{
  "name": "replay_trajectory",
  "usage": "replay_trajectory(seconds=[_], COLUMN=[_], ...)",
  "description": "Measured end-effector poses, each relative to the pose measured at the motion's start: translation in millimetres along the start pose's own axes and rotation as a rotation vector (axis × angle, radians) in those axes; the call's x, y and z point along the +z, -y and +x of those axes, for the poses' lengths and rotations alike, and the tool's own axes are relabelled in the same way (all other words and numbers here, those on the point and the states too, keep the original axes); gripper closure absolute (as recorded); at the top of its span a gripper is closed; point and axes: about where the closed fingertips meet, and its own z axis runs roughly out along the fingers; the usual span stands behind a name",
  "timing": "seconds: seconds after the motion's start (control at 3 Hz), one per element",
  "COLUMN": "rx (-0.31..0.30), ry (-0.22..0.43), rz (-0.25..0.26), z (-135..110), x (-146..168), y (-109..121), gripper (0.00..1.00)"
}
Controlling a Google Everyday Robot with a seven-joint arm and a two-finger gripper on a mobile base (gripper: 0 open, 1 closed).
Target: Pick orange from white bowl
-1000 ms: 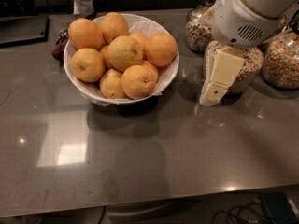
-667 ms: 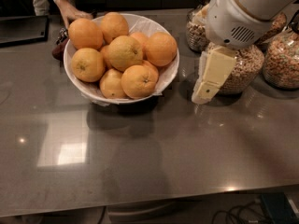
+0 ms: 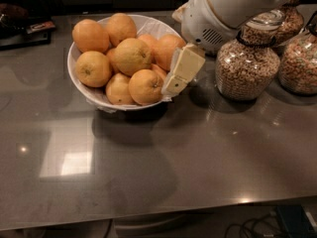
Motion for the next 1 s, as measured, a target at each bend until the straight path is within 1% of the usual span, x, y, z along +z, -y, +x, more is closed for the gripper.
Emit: replay_trajectory(seconds=[0.33,0.67,1.0], rx=[0.000,0.001,-0.029], ry=[0.000,0.024,0.053], rz=[0.000,0.021,0.056], z=[0,-5,-24], x=[0,6,22], y=[0,-3,4], gripper=[0.00,0.00,0.00])
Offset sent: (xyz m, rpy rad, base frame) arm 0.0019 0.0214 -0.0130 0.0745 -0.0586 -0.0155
